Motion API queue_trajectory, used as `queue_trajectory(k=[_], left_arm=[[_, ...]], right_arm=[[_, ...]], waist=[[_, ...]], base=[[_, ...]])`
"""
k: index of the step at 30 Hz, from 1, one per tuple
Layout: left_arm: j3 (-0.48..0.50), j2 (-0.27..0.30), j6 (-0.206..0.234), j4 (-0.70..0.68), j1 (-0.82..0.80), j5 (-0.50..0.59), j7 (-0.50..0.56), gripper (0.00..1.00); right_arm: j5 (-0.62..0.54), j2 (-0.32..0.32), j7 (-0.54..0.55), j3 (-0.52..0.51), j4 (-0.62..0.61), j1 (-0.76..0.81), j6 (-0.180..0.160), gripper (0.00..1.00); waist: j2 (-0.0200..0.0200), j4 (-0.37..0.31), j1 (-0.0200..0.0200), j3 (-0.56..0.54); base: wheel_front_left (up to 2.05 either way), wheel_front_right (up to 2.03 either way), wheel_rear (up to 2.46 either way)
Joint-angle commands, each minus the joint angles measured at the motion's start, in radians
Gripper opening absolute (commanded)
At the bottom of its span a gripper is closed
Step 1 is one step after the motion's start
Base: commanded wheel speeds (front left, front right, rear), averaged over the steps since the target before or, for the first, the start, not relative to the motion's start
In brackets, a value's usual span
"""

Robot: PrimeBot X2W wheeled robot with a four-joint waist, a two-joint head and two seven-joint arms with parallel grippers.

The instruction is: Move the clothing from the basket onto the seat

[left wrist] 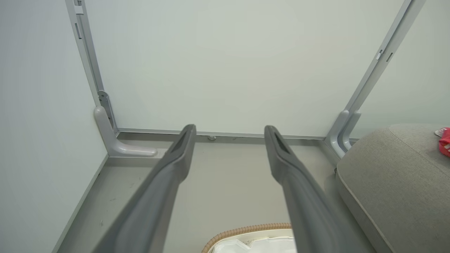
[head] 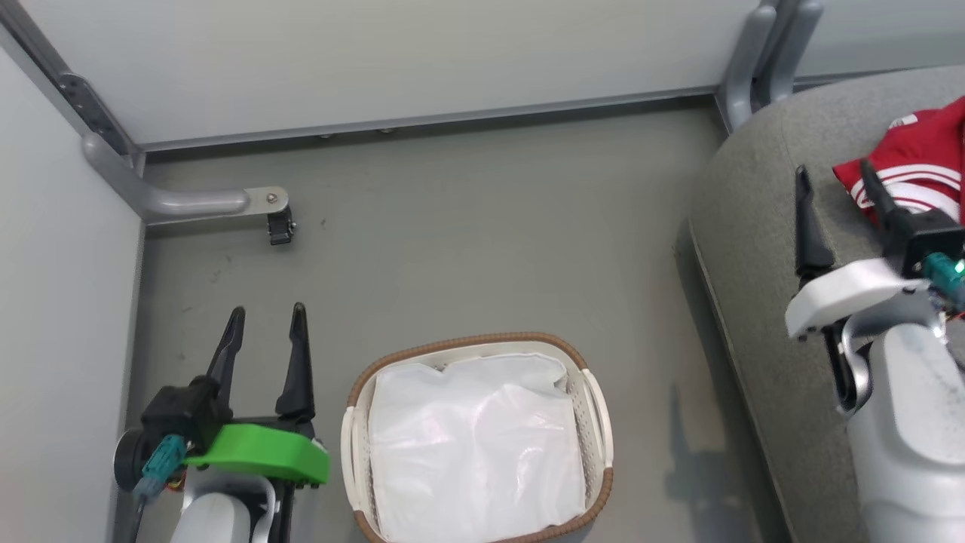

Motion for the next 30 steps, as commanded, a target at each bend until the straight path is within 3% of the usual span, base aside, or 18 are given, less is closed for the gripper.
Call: queue_trajectory(k=[1, 9, 14, 30], left_arm=[[0.017, -0.007, 0.006, 0.003, 0.03, 0.009, 0.0, 1.0], [0.113, -0.016, 0.007, 0.019, 0.126, 0.031, 0.0, 1.0], [0.134, -0.019, 0.005, 0.029, 0.161, 0.036, 0.0, 1.0], [0.094, -0.019, 0.017, 0.054, 0.176, 0.012, 0.0, 1.0]], right_arm=[[0.011, 0.01, -0.002, 0.005, -0.01, 0.039, -0.001, 1.0], [0.037, 0.066, -0.002, 0.069, -0.066, 0.197, -0.001, 1.0], [0.135, 0.068, -0.002, 0.118, -0.077, 0.274, -0.001, 1.0], [0.173, 0.069, -0.002, 0.167, -0.082, 0.33, -0.001, 1.0]], waist=[[0.0, 0.062, 0.0, -0.066], [0.0, 0.089, 0.0, -0.118], [0.0, 0.087, 0.0, -0.149], [0.0, 0.075, 0.0, -0.163]], base=[[0.0, 0.0, 0.0], [0.0, 0.0, 0.0], [0.0, 0.0, 0.0], [0.0, 0.0, 0.0]])
